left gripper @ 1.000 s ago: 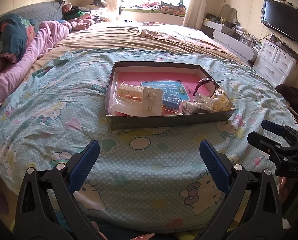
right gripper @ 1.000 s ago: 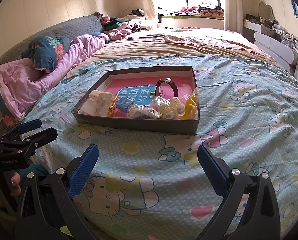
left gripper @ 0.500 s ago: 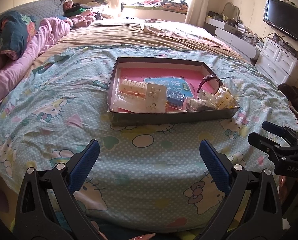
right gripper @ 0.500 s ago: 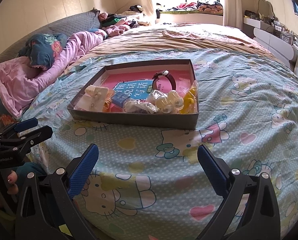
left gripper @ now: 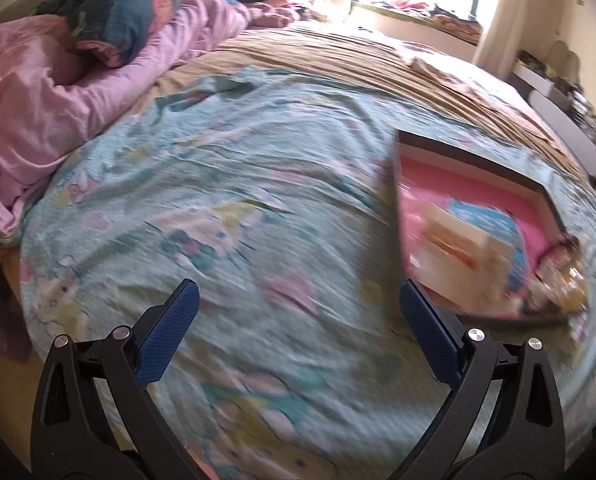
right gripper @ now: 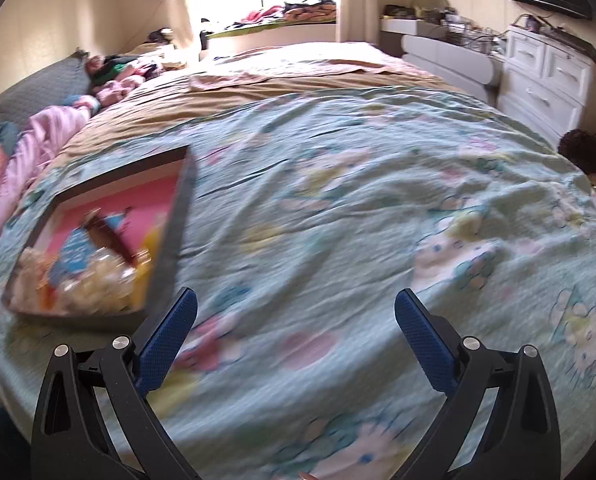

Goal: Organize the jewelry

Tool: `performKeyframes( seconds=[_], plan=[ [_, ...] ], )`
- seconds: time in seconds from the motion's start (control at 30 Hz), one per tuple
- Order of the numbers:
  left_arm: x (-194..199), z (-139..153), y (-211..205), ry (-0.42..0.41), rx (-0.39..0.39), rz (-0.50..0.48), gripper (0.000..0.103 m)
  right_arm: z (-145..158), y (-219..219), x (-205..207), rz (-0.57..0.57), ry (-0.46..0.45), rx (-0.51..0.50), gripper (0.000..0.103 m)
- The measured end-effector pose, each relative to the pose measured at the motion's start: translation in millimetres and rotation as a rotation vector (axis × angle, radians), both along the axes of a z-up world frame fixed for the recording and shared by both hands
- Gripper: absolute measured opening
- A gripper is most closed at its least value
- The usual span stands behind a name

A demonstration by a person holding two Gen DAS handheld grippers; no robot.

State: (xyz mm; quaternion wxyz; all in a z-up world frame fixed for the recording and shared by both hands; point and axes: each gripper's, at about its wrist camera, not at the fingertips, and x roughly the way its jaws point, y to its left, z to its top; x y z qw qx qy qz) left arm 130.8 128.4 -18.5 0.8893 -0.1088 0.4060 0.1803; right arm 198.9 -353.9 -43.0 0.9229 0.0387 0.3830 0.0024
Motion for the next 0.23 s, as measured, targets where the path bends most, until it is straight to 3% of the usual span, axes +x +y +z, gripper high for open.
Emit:
performKeyframes(
  seconds=[0.23],
  plan=[
    [76,-33,89,0.107,0.099,0.145,0.094,-13,-74,75,-0.207,-0.004,-0.095,0.098]
  ],
)
